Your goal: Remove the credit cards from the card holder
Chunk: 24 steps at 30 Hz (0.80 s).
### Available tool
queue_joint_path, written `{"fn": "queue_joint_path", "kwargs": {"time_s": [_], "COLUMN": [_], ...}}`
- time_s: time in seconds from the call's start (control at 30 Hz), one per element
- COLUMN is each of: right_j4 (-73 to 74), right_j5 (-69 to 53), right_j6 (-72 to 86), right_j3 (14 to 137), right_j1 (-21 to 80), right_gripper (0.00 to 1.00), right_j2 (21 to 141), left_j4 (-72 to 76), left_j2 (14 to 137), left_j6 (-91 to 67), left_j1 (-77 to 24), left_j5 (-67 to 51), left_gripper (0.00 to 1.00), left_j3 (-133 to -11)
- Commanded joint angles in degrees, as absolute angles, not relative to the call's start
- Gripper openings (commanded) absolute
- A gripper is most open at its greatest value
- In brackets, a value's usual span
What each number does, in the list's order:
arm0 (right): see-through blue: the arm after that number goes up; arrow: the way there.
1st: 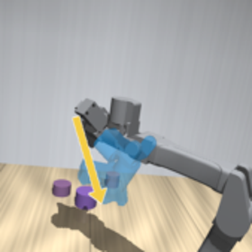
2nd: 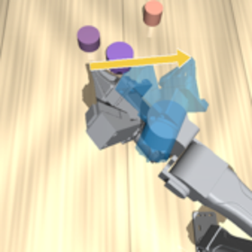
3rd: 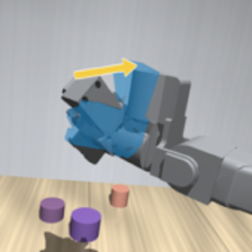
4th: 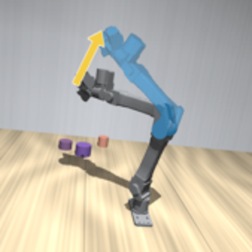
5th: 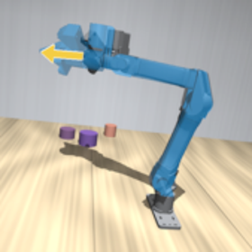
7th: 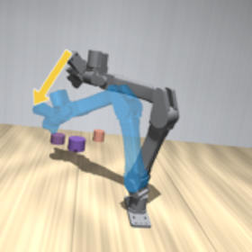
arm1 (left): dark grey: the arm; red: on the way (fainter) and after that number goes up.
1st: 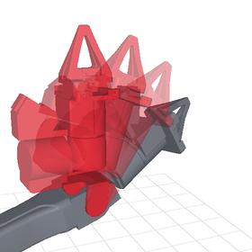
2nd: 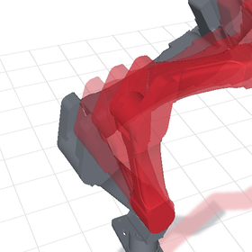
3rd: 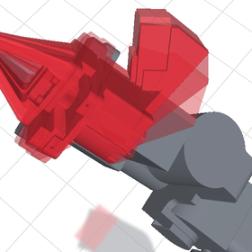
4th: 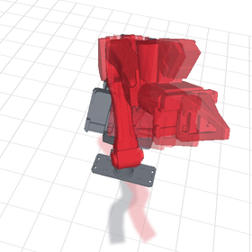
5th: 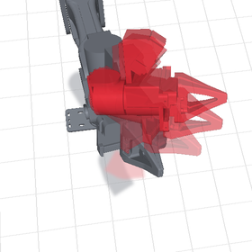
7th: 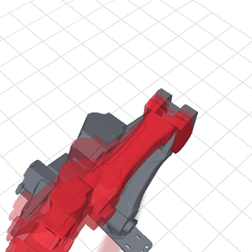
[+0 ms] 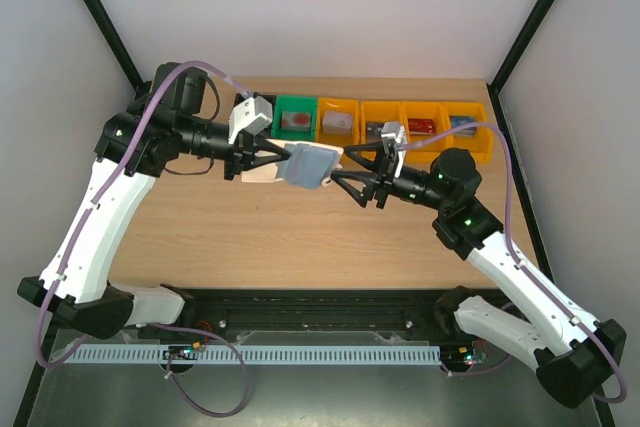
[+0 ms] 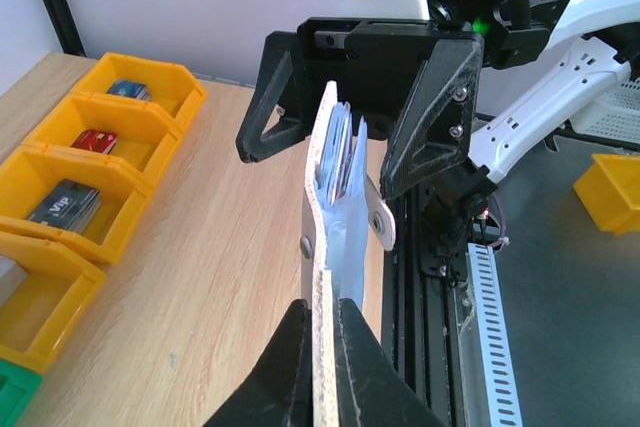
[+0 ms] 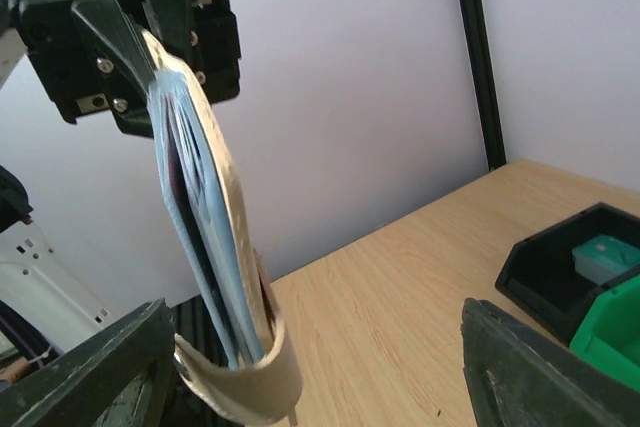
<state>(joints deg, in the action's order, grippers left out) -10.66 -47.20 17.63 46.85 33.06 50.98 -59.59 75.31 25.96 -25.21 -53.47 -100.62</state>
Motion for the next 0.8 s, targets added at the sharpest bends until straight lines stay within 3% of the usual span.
{"fn": "queue_joint_path", "kwargs": {"time_s": [0.0, 0.17, 0.3, 0.77], "right_j4": [-14.14, -13.50, -12.51, -17.36], "right_j5": [-47.45, -46.13, -46.12, -45.84], "right_j6": [18.59, 17.40, 17.07, 19.26], "right_j3": [49.44, 50.98, 51.74, 52.94], "right_j1": [33.40, 33.40, 33.52, 42.21], "right_gripper": [0.75, 0.62, 0.58, 0.68], "right_j2": [51.27, 52.43, 53.82, 57.83], "left_j4": [-60.37, -60.65, -60.84, -59.76], "left_j2": [74.81, 74.55, 74.44, 73.86], "left_j6": [26.50, 26.97, 27.15, 26.44], "left_j1": [-25.14, -25.14, -25.14, -25.14], "left_j5": [-56.25, -56.27, -56.41, -56.34], "left_gripper": [0.02, 0.02, 0.02, 0.02], "left_j3": [-101.37, -101.44, -101.51, -99.40]}}
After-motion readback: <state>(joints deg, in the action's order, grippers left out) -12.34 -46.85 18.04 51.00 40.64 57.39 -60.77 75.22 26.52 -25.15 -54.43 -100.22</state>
